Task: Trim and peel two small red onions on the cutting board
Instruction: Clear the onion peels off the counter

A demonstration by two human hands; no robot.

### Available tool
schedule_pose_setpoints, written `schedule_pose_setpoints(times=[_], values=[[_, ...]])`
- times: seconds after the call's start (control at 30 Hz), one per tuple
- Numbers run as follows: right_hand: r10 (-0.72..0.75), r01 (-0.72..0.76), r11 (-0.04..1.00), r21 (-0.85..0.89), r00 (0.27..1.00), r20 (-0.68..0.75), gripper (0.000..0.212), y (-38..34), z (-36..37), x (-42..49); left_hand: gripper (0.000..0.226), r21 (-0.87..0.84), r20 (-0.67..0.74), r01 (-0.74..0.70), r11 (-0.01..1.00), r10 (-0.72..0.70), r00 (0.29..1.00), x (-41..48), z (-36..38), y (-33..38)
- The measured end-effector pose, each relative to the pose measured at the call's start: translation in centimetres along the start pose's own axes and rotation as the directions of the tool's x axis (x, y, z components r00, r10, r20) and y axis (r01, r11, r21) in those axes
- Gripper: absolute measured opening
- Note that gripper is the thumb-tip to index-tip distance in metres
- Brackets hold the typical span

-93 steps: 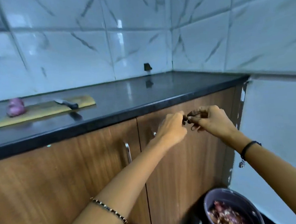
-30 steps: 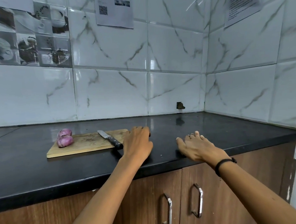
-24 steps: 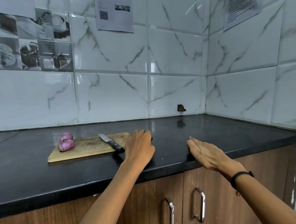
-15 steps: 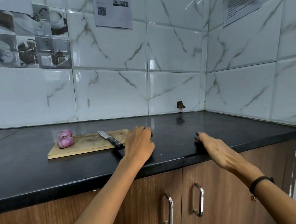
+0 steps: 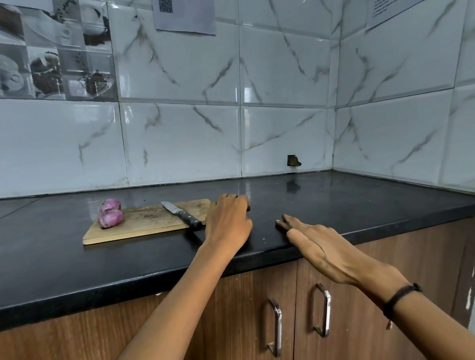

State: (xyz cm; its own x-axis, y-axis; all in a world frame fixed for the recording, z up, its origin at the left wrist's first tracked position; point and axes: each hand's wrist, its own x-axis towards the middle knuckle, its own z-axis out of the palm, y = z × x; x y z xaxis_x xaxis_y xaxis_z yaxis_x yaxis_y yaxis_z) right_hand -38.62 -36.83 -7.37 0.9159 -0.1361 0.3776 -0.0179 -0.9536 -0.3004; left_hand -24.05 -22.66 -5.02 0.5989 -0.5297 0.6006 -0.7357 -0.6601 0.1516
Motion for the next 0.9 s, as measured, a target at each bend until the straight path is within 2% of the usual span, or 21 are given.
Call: schedule_pose_setpoints(times=[0.1,0.23,0.33,0.43,0.57,0.63,0.7,0.73,0.77,0.8,0.83,0.87,0.9], values=[[-0.083,0.083,0.995,0.051,0.997,0.003,0.087,-0.6,0.3,-0.4,0.031,0.002,0.007,0.007,1.000,-0.007,1.000,0.0,-0.1,0.1],[-0.189,0.188,0.979,0.078,0.982,0.004,0.069,-2.8,0.7,-1.3,0.033,0.000,0.008,0.011,1.000,-0.011,1.000,-0.1,-0.2,0.1],[-0.231,0.227,0.968,-0.109,0.972,-0.033,0.062,-4.8,1.2,-1.9,0.034,0.004,-0.001,0.003,1.000,-0.003,1.000,-0.2,-0.3,0.1],[-0.321,0.263,0.891,-0.371,0.941,-0.103,0.052,-5.7,2.0,-1.5,0.034,0.003,-0.004,-0.006,1.000,0.006,1.000,-0.1,-0.2,0.0],[-0.320,0.239,0.875,-0.420,0.938,-0.132,0.051,-6.8,2.4,-0.6,0.037,-0.026,0.042,0.004,1.000,-0.003,0.999,0.0,-0.6,0.2],[-0.299,0.220,0.884,-0.412,0.944,-0.139,0.053,-7.1,2.5,-0.3,0.040,-0.105,0.054,0.053,0.993,-0.048,0.997,0.0,-1.0,0.4],[-0.326,0.252,0.896,-0.366,0.933,-0.155,0.043,-6.6,2.4,-0.1,0.042,-0.224,0.054,0.131,0.966,-0.122,0.991,-0.3,-1.4,0.5],[-0.318,0.262,0.926,-0.273,0.930,-0.185,0.039,-6.3,2.3,0.0,0.042,-0.282,0.046,0.165,0.945,-0.159,0.986,-0.6,-1.5,0.5],[-0.221,0.220,0.975,-0.032,0.943,-0.251,0.039,-6.0,1.9,-0.2,0.043,-0.328,0.037,0.187,0.926,-0.185,0.982,-1.0,-1.7,0.6],[-0.016,0.108,0.939,0.326,0.961,-0.274,0.043,-6.0,1.2,-0.4,0.044,-0.369,0.032,0.194,0.909,-0.196,0.980,-1.5,-1.8,0.9],[0.191,-0.024,0.763,0.646,0.963,-0.190,0.045,-5.6,0.6,-0.4,0.044,-0.410,0.032,0.194,0.891,-0.198,0.980,-2.0,-1.9,1.2],[0.306,-0.104,0.542,0.834,0.949,-0.080,0.044,-5.1,0.1,-0.2,0.043,-0.454,0.032,0.191,0.870,-0.198,0.980,-2.4,-1.9,1.6],[0.368,-0.151,0.326,0.933,0.930,0.022,0.042,-4.6,-0.6,-0.1,0.041,-0.503,0.033,0.188,0.843,-0.199,0.979,-2.8,-1.9,2.1]])
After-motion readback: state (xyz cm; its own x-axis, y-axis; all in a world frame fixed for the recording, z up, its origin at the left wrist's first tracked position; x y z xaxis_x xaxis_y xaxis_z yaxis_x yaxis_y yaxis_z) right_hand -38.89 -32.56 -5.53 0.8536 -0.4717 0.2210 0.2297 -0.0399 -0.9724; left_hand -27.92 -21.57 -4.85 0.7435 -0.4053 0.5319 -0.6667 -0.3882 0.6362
